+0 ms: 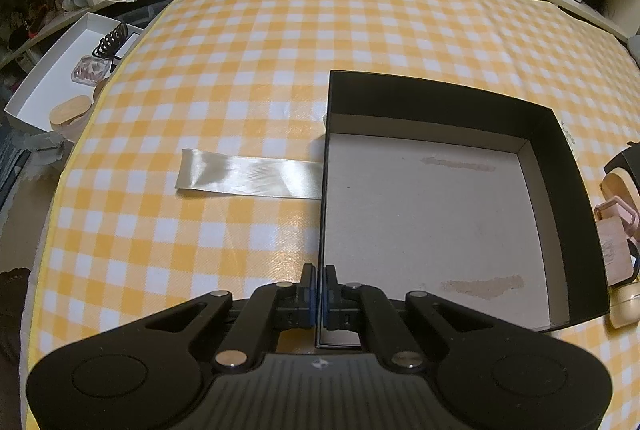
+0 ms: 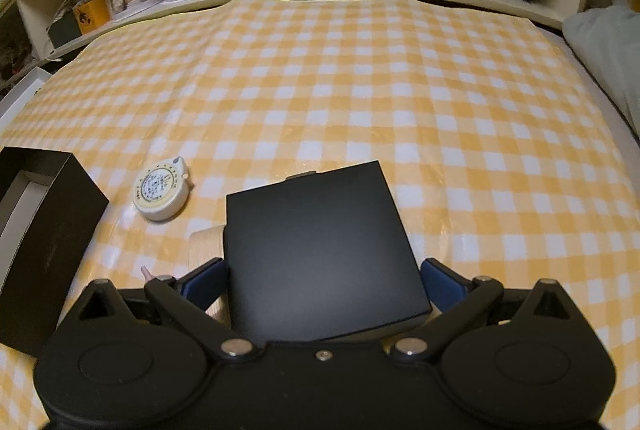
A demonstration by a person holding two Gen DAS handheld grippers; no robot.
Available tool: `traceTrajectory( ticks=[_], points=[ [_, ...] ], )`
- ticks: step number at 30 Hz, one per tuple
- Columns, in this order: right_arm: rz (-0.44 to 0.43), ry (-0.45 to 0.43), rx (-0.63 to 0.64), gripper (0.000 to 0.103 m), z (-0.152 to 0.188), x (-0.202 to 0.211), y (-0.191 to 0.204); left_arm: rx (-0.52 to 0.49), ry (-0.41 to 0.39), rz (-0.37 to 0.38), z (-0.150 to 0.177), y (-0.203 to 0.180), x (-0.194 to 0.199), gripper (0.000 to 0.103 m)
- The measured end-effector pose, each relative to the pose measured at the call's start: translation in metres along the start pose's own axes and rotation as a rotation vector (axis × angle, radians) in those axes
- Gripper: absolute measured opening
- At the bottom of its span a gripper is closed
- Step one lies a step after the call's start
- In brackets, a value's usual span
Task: Organize rigid objects
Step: 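Carry the small black box into the tray with the right tool and release it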
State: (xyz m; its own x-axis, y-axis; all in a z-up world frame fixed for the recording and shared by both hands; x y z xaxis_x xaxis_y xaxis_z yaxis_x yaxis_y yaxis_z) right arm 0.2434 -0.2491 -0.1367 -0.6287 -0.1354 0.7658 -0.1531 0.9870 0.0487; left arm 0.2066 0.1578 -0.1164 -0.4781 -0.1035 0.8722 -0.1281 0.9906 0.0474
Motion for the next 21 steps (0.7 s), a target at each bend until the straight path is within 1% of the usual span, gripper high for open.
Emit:
traceTrajectory(
  ticks=[5, 8, 10, 13, 15, 17, 19, 21],
  points=[
    [0.137, -0.005, -0.029, 0.103, -0.003, 0.004, -0.008, 0.003, -0.003, 0.002, -0.001, 0.001, 0.0, 0.003],
    [0.159, -0.004, -0.002, 0.103, -0.002, 0.005, -0.006, 0.006, -0.002, 0.003, -0.001, 0.001, 0.0, 0.003],
    [0.176, 0.015, 0.022, 0.103, -0.001, 0.002, -0.001, 0.008, -0.002, 0.005, -0.001, 0.001, 0.0, 0.003],
    [0.172, 0.037, 0.041, 0.102, 0.004, -0.003, 0.004, 0.013, -0.003, 0.009, -0.001, 0.001, 0.0, 0.003],
    [0.169, 0.041, 0.019, 0.101, 0.003, -0.001, 0.003, 0.016, -0.003, 0.012, -0.001, 0.002, 0.0, 0.003],
    [0.175, 0.022, -0.035, 0.101, -0.001, 0.005, 0.0, 0.019, -0.002, 0.016, -0.001, 0.003, 0.0, 0.003],
    [0.174, -0.018, -0.115, 0.101, -0.006, 0.018, -0.003, 0.014, -0.001, 0.015, -0.001, 0.003, -0.001, 0.003],
    [0.126, -0.057, -0.19, 0.1, -0.012, 0.034, -0.002, 0.001, 0.002, 0.011, -0.001, 0.001, -0.002, 0.003]
  ],
)
Point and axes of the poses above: each gripper's, at about its wrist camera, not at the fingertips, and x roughly against the way its jaws point, y to its left, z to its underside, the point moved 1 cm from there along -x, roughly the way its jaws point
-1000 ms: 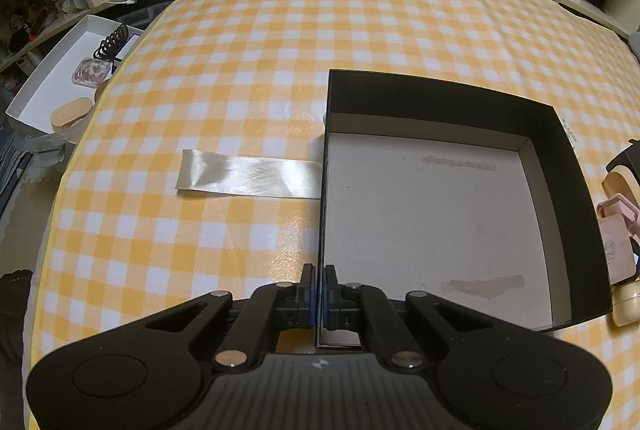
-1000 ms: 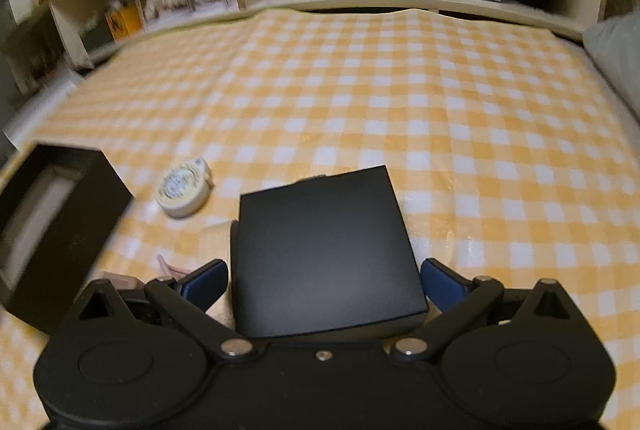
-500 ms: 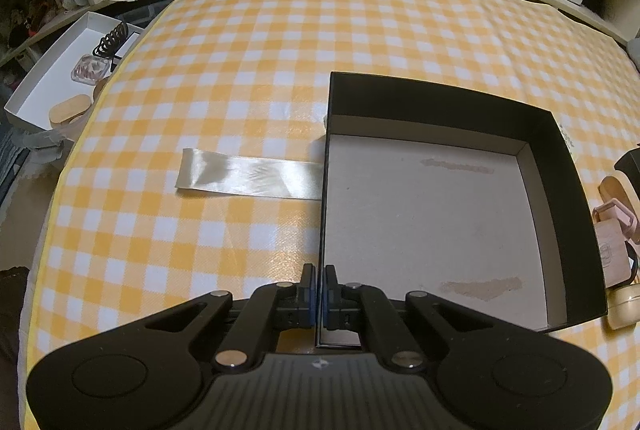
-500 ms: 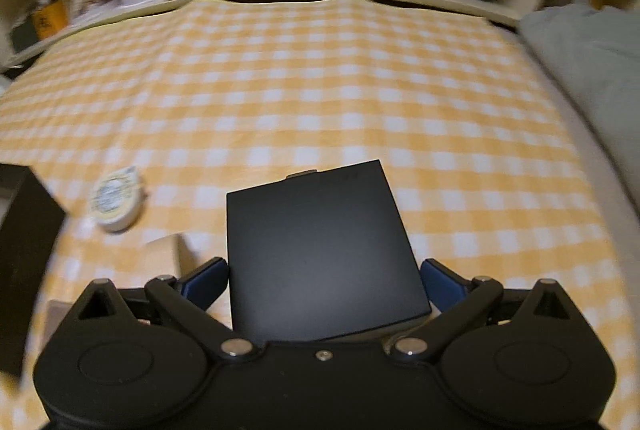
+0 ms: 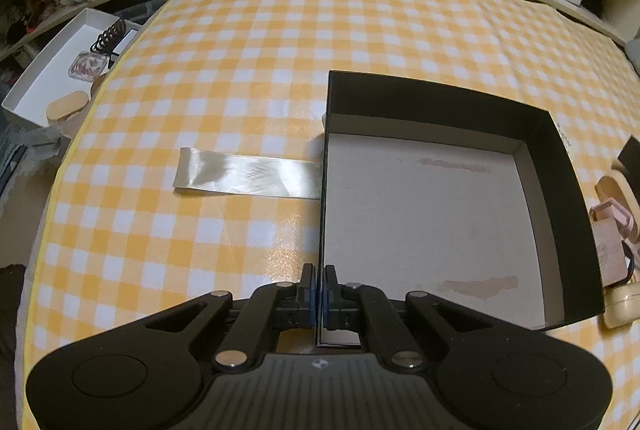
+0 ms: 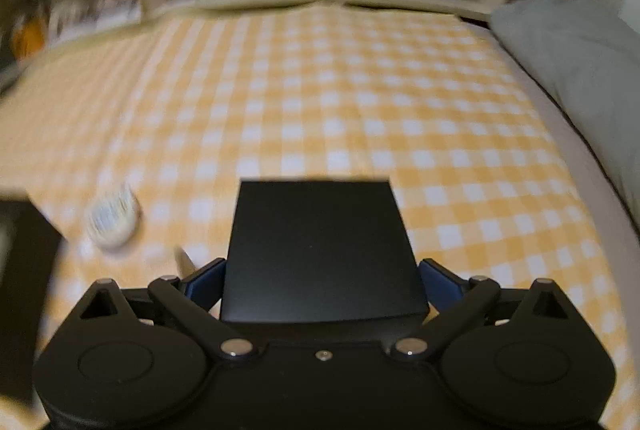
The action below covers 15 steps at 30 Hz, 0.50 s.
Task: Organize rigid objects
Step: 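Carry the small black box into the tray with the right tool and release it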
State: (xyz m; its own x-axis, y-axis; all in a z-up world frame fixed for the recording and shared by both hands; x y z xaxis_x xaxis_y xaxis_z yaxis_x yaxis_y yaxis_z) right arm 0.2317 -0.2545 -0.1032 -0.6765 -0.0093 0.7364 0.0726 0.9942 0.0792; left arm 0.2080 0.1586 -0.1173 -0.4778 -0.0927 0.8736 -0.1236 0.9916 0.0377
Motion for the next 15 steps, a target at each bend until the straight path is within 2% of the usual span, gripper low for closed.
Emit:
traceTrajectory(
  ticks=[2, 3, 4, 5, 6, 8, 10, 12, 14, 15],
  points=[
    [-0.071, -0.036, -0.063, 0.1, -0.004, 0.019, 0.007, 0.006, 0.003, 0.006, 0.0, 0.001, -0.001, 0.003],
    [-0.117, -0.054, -0.084, 0.084, -0.006, 0.028, 0.014, 0.011, 0.004, 0.01, 0.0, 0.001, -0.001, 0.003],
    [-0.188, -0.067, -0.111, 0.053, -0.007, 0.036, 0.021, 0.016, 0.004, 0.015, 0.0, 0.002, -0.001, 0.003],
    [-0.207, -0.061, -0.156, 0.017, -0.007, 0.041, 0.029, 0.018, 0.005, 0.018, 0.0, 0.003, -0.001, 0.003],
    [-0.226, -0.049, -0.194, 0.021, -0.007, 0.045, 0.038, 0.019, 0.007, 0.021, 0.0, 0.003, -0.001, 0.004],
    [-0.298, -0.027, -0.198, 0.021, -0.004, 0.049, 0.06, 0.022, 0.009, 0.027, 0.0, 0.004, -0.001, 0.004],
    [-0.297, -0.012, -0.156, 0.029, -0.001, 0.051, 0.078, 0.029, 0.011, 0.035, 0.0, 0.005, -0.001, 0.004],
    [-0.267, -0.031, -0.114, 0.069, 0.001, 0.054, 0.086, 0.034, 0.014, 0.042, 0.001, 0.006, 0.0, 0.005],
    [-0.194, -0.054, -0.072, 0.088, 0.002, 0.058, 0.085, 0.042, 0.014, 0.053, 0.001, 0.008, 0.0, 0.005],
    [-0.149, -0.056, -0.055, 0.091, 0.002, 0.058, 0.082, 0.046, 0.015, 0.056, 0.001, 0.009, 0.0, 0.006]
  ],
)
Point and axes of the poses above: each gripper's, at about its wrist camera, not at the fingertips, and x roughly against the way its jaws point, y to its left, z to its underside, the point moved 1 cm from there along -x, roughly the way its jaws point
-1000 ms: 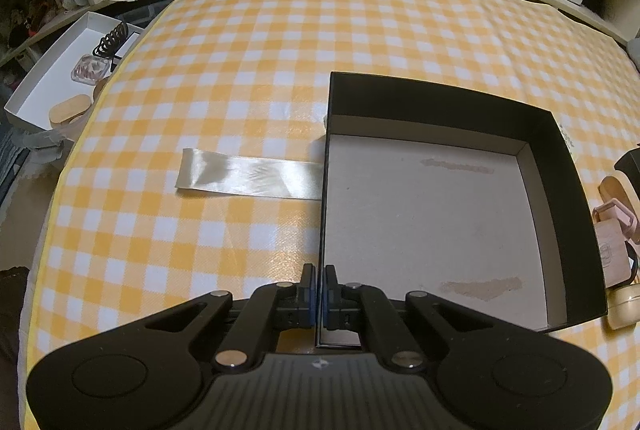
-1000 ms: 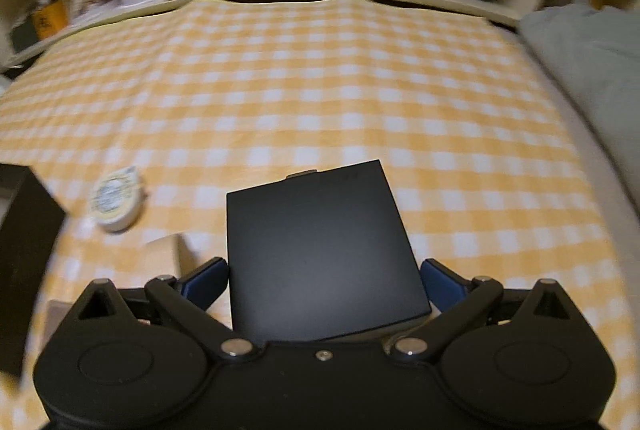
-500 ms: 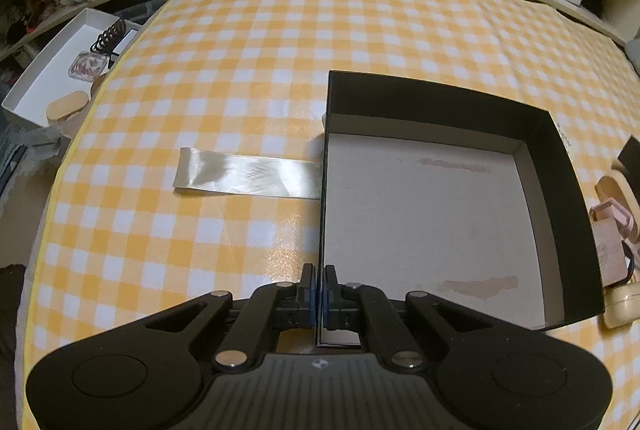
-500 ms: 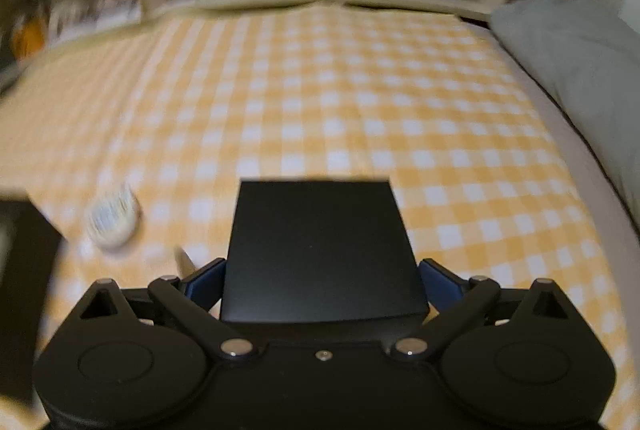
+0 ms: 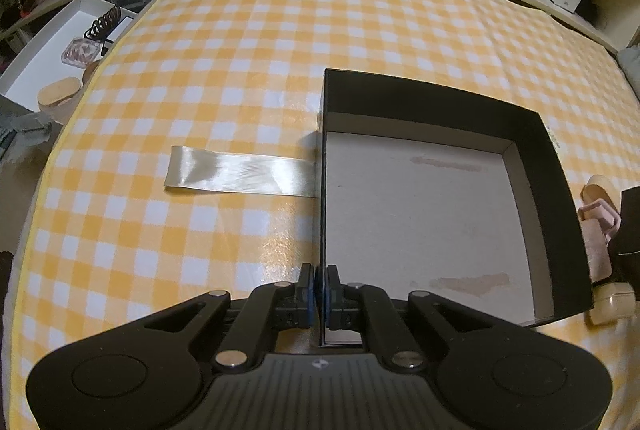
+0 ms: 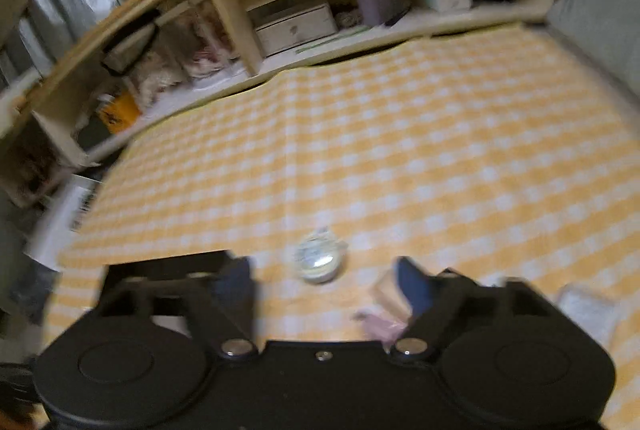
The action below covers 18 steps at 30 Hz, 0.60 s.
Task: Organize rigid objects
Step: 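Carry the small black box into the tray with the right tool and release it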
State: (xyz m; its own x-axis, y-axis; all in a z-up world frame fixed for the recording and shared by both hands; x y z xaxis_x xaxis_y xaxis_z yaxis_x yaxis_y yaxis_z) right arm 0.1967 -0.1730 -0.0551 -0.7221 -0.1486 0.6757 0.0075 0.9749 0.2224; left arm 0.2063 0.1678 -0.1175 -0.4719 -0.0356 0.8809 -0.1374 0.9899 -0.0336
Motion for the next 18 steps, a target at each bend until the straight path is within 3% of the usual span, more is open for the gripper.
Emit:
traceTrajectory(
  ticks=[3, 7, 13, 18],
  points=[
    [0.069, 0.025, -0.02, 0.094, 0.003, 0.001, -0.023, 0.004, 0.001, 0.001, 0.0, 0.0, 0.0, 0.006],
    [0.107, 0.095, -0.165, 0.099, 0.012, -0.002, -0.071, 0.002, 0.001, 0.0, -0.001, 0.001, 0.0, 0.006],
    [-0.011, 0.204, -0.44, 0.103, 0.033, -0.018, -0.12, 0.0, 0.008, -0.012, 0.001, -0.001, -0.002, 0.006],
    [0.034, 0.216, -0.364, 0.103, 0.033, -0.033, -0.104, -0.007, 0.016, -0.02, 0.002, -0.004, -0.004, 0.006]
  ],
)
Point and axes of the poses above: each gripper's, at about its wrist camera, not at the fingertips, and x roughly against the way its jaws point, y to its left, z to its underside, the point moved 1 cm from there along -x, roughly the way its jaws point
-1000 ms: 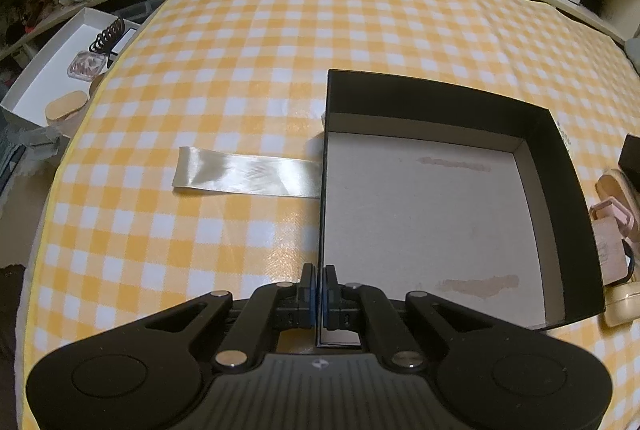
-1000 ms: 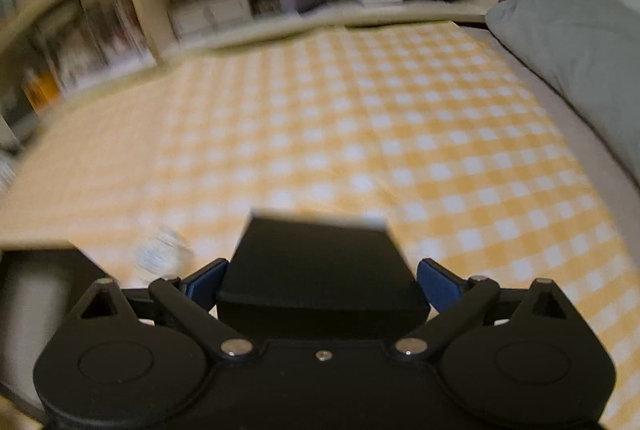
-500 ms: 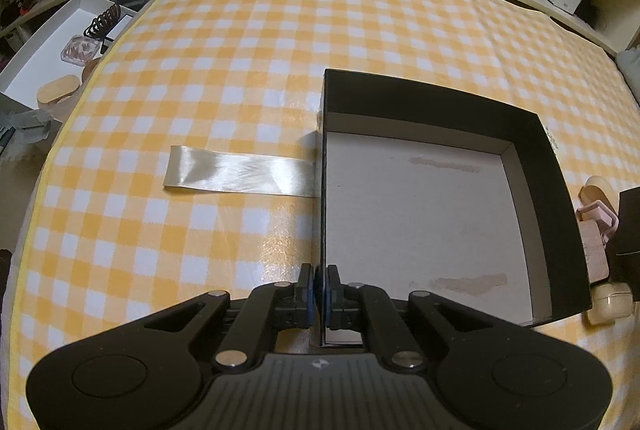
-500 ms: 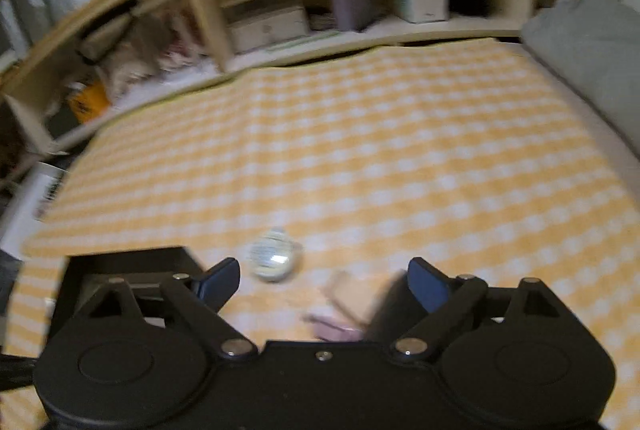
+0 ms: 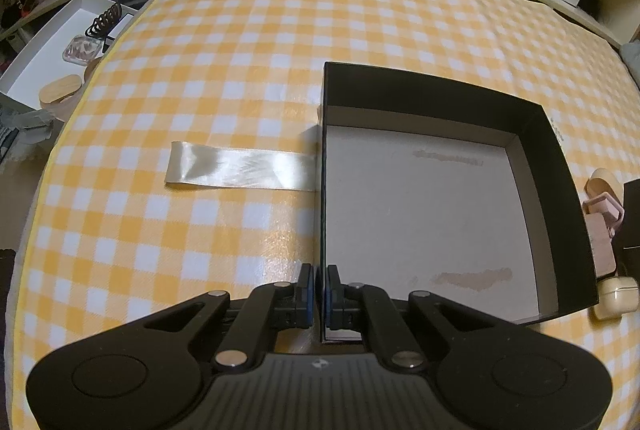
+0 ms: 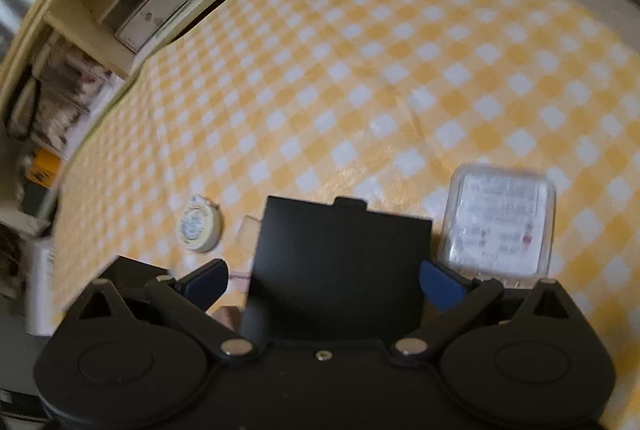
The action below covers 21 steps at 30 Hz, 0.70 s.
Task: Organize rigid objects
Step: 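Carry the small black box into the tray with the right tool and release it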
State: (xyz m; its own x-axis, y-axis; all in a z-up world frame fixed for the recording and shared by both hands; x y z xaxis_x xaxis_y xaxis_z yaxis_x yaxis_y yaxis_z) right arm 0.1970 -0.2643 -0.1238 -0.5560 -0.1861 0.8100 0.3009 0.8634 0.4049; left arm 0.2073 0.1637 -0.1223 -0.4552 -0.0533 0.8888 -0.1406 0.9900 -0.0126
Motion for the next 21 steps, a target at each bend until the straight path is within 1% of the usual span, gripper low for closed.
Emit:
traceTrajectory(
  ticks=[3, 5, 8, 11, 13, 15, 17, 19, 21],
  points=[
    [0.041, 0.012, 0.023, 0.103, 0.002, -0.007, 0.004, 0.0, 0.003, 0.001, 0.0, 0.001, 0.0, 0.006],
    [0.033, 0.045, -0.01, 0.103, 0.003, -0.015, 0.0, 0.0, 0.003, 0.001, 0.0, 0.001, 0.0, 0.006],
    [0.041, 0.071, -0.051, 0.103, 0.006, -0.022, -0.005, 0.001, 0.003, 0.002, -0.001, 0.001, 0.0, 0.006],
    [0.05, 0.065, -0.037, 0.102, 0.008, -0.02, -0.002, 0.003, 0.004, 0.005, 0.0, 0.002, -0.001, 0.006],
    [0.042, 0.016, -0.034, 0.101, 0.006, -0.01, 0.003, 0.003, 0.004, 0.006, -0.001, 0.002, -0.001, 0.006],
    [0.005, -0.038, -0.019, 0.101, 0.004, 0.005, 0.013, 0.002, 0.004, 0.005, -0.001, 0.002, -0.001, 0.005],
    [-0.065, -0.065, 0.021, 0.101, 0.002, 0.018, 0.029, 0.003, 0.004, 0.005, -0.001, 0.002, -0.001, 0.005],
    [-0.144, -0.068, 0.076, 0.101, 0.006, 0.028, 0.053, 0.006, 0.005, 0.007, -0.001, 0.002, -0.001, 0.005],
    [-0.215, -0.046, 0.154, 0.101, 0.013, 0.032, 0.084, 0.004, 0.004, 0.007, 0.0, 0.002, -0.001, 0.005]
  ],
)
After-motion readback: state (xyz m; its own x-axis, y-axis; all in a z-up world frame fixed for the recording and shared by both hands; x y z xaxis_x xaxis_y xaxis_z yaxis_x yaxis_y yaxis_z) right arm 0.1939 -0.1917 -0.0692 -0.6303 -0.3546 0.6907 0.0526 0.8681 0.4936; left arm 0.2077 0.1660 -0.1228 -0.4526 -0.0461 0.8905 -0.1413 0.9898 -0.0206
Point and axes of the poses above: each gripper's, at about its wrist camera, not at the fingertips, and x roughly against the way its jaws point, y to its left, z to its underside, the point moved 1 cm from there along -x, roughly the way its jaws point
